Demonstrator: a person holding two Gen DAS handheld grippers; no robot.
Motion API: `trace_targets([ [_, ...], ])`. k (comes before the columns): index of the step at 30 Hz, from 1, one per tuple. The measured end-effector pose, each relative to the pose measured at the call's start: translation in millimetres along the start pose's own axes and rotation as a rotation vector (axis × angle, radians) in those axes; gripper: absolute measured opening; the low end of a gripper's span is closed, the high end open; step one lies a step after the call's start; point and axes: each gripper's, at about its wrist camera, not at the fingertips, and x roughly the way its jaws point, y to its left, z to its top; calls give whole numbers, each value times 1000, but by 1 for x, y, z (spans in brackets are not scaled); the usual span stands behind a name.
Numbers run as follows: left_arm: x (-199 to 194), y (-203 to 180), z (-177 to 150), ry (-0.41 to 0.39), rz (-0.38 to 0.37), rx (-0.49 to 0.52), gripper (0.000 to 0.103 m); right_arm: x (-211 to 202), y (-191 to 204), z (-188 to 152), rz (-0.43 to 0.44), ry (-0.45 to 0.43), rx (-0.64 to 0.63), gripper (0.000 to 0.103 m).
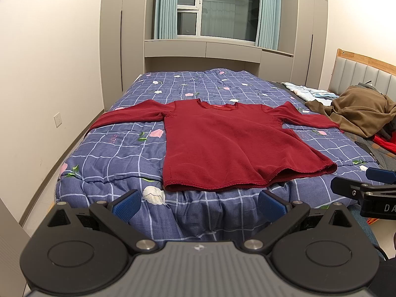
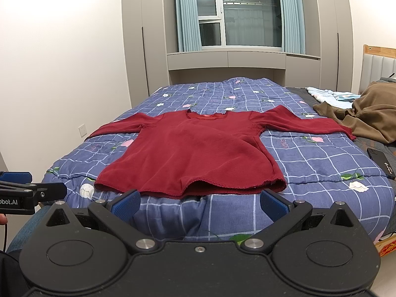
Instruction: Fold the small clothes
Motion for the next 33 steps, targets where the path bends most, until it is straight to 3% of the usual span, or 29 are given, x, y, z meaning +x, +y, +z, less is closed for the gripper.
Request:
trace_targets([
  [12, 1, 1, -2, 8, -1, -3, 103, 0, 0, 0, 4, 6, 2, 103],
  [22, 13, 7, 4, 59, -1, -22, 103, 12, -6, 12, 33, 65, 5, 103],
  [33, 58, 9, 52, 87, 42, -48, 103, 39, -20, 43, -31, 88, -13, 103],
])
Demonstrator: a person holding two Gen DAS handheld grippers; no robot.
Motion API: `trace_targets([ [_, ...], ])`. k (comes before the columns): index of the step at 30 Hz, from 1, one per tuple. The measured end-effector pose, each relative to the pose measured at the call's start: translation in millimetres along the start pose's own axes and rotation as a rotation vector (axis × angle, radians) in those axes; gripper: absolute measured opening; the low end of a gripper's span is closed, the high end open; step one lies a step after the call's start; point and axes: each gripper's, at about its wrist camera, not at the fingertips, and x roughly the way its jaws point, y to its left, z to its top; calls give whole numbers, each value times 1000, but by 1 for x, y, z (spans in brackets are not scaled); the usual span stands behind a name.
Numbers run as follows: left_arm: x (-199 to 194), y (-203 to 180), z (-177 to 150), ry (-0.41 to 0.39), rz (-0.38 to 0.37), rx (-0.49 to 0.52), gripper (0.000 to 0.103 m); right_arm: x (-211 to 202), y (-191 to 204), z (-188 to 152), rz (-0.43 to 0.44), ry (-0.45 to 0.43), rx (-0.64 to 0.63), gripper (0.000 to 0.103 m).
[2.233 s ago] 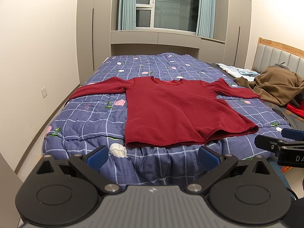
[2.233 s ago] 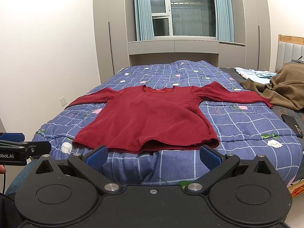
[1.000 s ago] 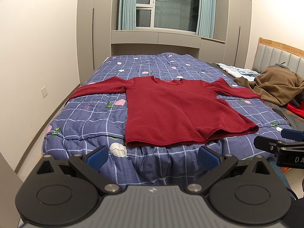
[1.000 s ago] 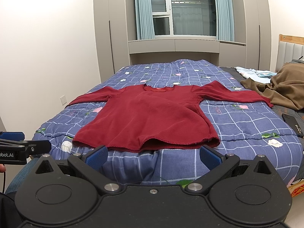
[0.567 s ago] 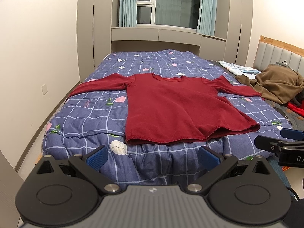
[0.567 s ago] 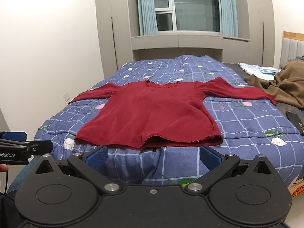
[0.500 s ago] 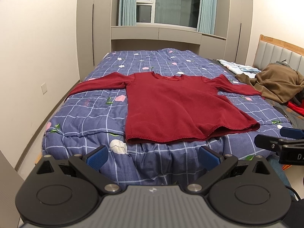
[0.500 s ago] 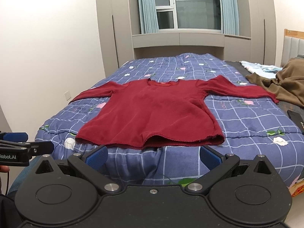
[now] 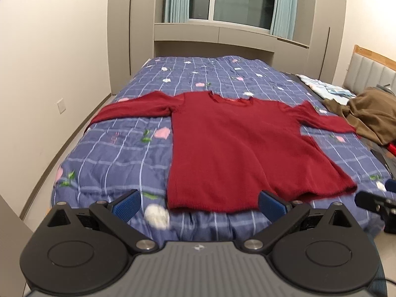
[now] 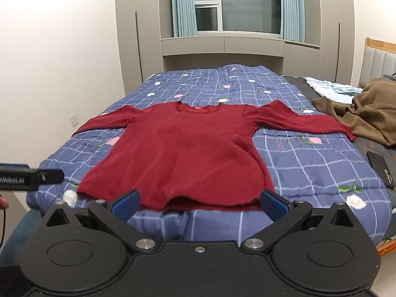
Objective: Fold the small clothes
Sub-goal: 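Reach the right gripper to a sweater sleeve cuff and close on it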
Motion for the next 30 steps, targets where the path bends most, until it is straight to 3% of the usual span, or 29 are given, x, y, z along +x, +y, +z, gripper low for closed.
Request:
trace_targets([
  [11, 50, -11, 64, 16, 62, 2, 103, 55, -30, 31, -44, 22, 13, 103],
  [21, 124, -33, 120, 91, 62, 2, 103, 124, -72, 62, -83, 92, 69, 103],
  [30, 201, -73, 157, 144, 35, 45, 103, 181, -140, 86, -110, 19, 132, 103],
])
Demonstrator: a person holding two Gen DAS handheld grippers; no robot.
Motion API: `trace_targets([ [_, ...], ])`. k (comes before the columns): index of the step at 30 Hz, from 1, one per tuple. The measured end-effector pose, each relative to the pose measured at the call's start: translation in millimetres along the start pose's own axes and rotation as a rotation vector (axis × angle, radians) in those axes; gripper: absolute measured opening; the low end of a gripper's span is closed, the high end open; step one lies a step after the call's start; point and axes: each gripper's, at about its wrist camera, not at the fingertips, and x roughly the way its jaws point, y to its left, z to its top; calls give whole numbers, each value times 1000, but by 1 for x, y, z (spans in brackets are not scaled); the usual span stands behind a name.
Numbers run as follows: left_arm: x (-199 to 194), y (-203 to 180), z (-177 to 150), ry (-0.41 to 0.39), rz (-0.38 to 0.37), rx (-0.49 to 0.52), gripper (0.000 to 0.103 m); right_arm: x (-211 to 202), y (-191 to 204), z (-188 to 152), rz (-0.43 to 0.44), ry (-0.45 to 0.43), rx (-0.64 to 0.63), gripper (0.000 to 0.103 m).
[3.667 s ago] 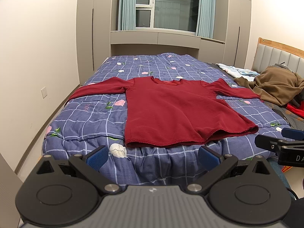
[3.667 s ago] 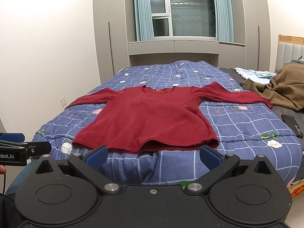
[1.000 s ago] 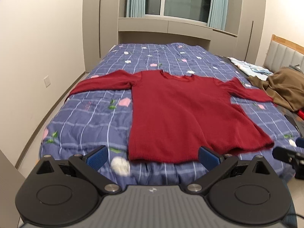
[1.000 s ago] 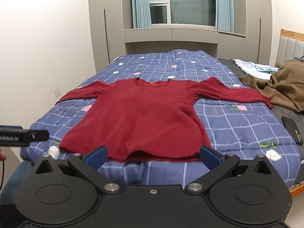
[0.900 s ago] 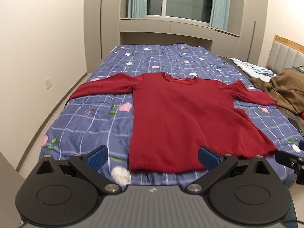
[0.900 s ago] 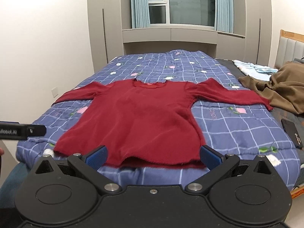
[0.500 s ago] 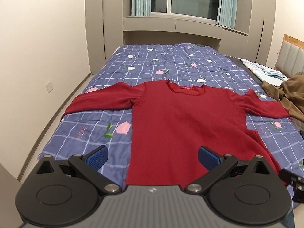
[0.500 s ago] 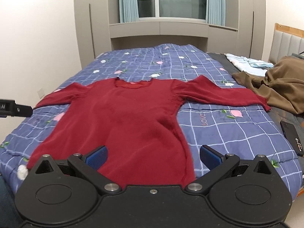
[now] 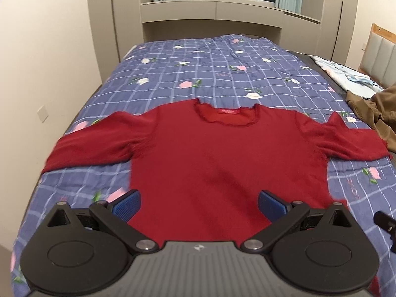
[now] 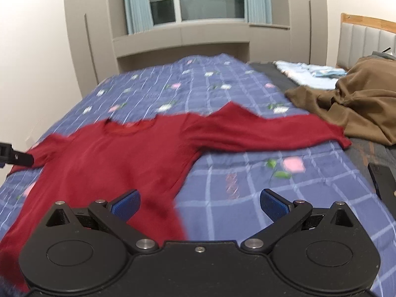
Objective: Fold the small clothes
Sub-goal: 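Reach the right gripper to a sweater sleeve cuff and close on it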
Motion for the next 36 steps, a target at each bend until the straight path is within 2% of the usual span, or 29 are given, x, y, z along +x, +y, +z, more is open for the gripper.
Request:
trace_targets([
  [4, 34, -29, 19, 11, -17, 27, 103, 24, -35, 14, -36, -82, 4, 103],
  [10, 87, -80, 48, 10, -73, 75, 103, 75, -96, 39, -104, -31, 70, 103],
  [17, 146, -123, 57, 20, -99, 116, 103, 133, -182, 60, -213, 12, 278, 103],
  [23, 182, -132, 45, 59, -75, 120, 103, 165, -243, 65, -235, 20, 477, 99],
  [27, 197, -131, 34, 95, -61, 112, 103, 181, -276, 58, -246, 45, 643, 89],
  [30, 196, -131, 28, 76, -55, 126, 103, 190, -297, 49, -206, 46, 776, 81],
  [33, 194, -131, 29, 76, -54, 123, 103, 194, -314, 39, -165, -11, 935, 79],
  [35, 193, -129, 31, 83, -64, 109, 103, 195, -322, 35, -147, -44, 1032, 68],
  [36, 192, -128, 32, 86, -73, 101, 103, 197, -324, 34, -146, -50, 1064, 54],
])
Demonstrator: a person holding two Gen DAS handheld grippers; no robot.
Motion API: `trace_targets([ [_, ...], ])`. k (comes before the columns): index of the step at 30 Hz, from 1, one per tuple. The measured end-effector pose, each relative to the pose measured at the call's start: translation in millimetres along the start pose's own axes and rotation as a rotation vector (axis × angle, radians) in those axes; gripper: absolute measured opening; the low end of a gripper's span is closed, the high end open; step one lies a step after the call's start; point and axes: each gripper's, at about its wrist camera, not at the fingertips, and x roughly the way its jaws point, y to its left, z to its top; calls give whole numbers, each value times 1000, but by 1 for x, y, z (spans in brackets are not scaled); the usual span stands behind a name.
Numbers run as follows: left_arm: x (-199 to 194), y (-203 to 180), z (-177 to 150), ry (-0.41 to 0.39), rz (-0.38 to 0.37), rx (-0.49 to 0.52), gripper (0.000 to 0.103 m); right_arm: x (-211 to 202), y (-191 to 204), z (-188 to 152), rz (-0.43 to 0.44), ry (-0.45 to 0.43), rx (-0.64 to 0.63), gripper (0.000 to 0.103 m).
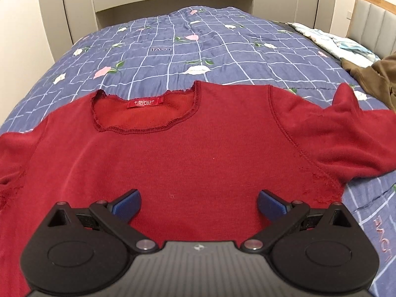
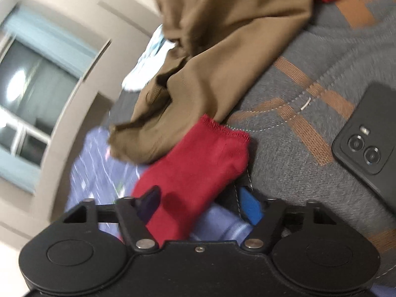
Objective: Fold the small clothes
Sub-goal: 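Reach the right gripper to a sweater sleeve cuff and close on it, then lift the cuff with the right gripper while the left gripper takes it and right opens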
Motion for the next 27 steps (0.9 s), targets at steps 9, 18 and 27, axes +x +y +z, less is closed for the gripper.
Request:
trace_targets([
  [9, -34, 12, 13, -26, -23, -45, 103, -6, 19, 5, -39, -79, 23, 6],
  [18, -74, 30, 48, -94, -141, -119, 103, -61, 118, -13, 47, -257, -442, 5],
  [27, -105, 55, 97, -190, -438, -247, 103, -95, 215, -114, 187, -392, -1066, 5],
])
